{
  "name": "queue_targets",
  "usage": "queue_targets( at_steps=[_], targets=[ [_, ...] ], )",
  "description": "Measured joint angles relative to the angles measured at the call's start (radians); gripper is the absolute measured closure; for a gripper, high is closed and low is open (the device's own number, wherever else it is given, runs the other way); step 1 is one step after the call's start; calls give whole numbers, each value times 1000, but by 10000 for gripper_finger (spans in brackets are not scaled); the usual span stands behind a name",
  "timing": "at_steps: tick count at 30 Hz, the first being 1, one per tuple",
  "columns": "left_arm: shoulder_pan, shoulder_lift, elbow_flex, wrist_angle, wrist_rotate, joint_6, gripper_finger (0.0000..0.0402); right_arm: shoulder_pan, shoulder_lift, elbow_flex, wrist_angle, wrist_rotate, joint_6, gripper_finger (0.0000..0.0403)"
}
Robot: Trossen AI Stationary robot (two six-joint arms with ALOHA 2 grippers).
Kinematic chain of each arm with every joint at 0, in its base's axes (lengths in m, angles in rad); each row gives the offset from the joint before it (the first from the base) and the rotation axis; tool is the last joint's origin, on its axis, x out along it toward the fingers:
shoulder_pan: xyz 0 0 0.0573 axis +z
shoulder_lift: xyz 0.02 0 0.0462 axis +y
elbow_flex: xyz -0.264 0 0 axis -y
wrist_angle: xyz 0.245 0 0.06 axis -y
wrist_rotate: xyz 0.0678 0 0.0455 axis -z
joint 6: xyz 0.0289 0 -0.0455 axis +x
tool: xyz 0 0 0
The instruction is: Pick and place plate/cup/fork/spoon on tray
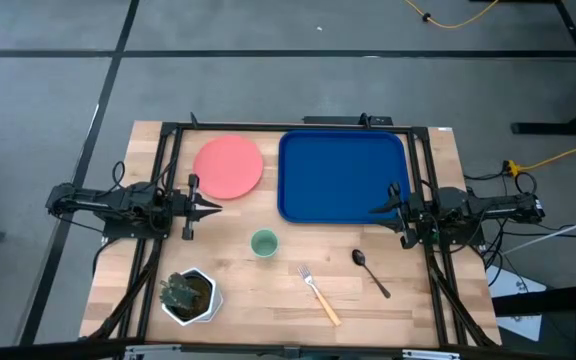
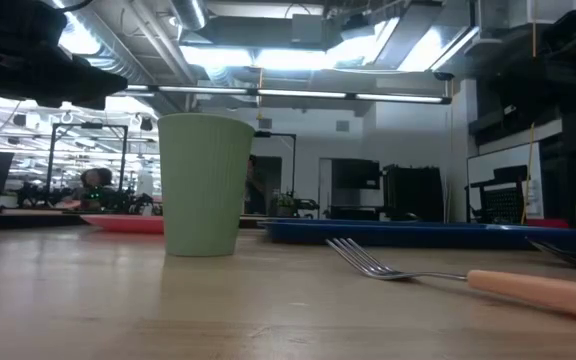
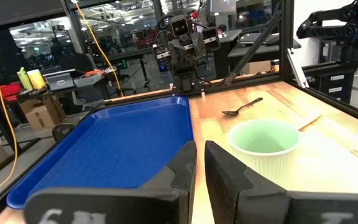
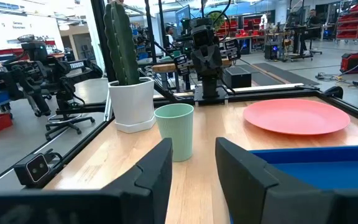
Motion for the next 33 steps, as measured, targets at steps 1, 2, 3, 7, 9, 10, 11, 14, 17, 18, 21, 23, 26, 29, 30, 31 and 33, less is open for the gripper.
queue_targets(
  at_steps=[1, 2, 3, 7, 9, 10, 11, 14, 17, 18, 21, 23, 26, 29, 30, 31, 33],
  targets=[
    [0, 0, 0, 0, 0, 0, 374, 0, 0, 0, 11, 0, -22, 276],
    [0, 0, 0, 0, 0, 0, 374, 0, 0, 0, 27, 1, -49, 276],
    [0, 0, 0, 0, 0, 0, 374, 0, 0, 0, 55, 1, -59, 276],
    [0, 0, 0, 0, 0, 0, 374, 0, 0, 1, 201, -2, 32, 276],
    [0, 0, 0, 0, 0, 0, 374, 0, 0, 0, 264, -2, 40, 276],
    [0, 0, 0, 0, 0, 0, 374, 0, 0, 0, 298, -2, 49, 276],
    [0, 0, 0, 0, 0, 0, 374, 0, 0, 0, 337, -4, 73, 276],
    [0, 0, 0, 0, 0, 0, 374, 0, -1, 1, 424, -82, 111, 276],
    [0, 0, 0, 0, 0, 0, 374, 1, 0, 1, 435, -136, 84, 276],
    [0, 0, 0, 0, 0, 0, 374, 1, 0, 1, 433, -137, 87, 276],
    [0, 0, 0, 0, 0, 0, 374, 1, 0, 1, 435, -143, 64, 276],
    [0, 0, 0, 0, 0, 0, 374, 1, 1, 0, 468, -168, 3, 276],
    [0, 0, 0, 0, 0, 0, 374, 1, 0, 0, 559, -254, -114, 276],
    [0, 0, 0, 0, 0, 0, 374, 1, 0, 0, 630, -361, -191, 276],
    [0, 0, 0, 0, 0, 0, 374, 1, 0, 0, 637, -386, -209, 276],
    [0, 0, 0, 0, 0, 0, 374, 1, 0, 0, 637, -400, -232, 276],
    [0, 0, 0, 0, 0, 0, 374, 1, 0, 0, 632, -393, -257, 276]
  ],
)
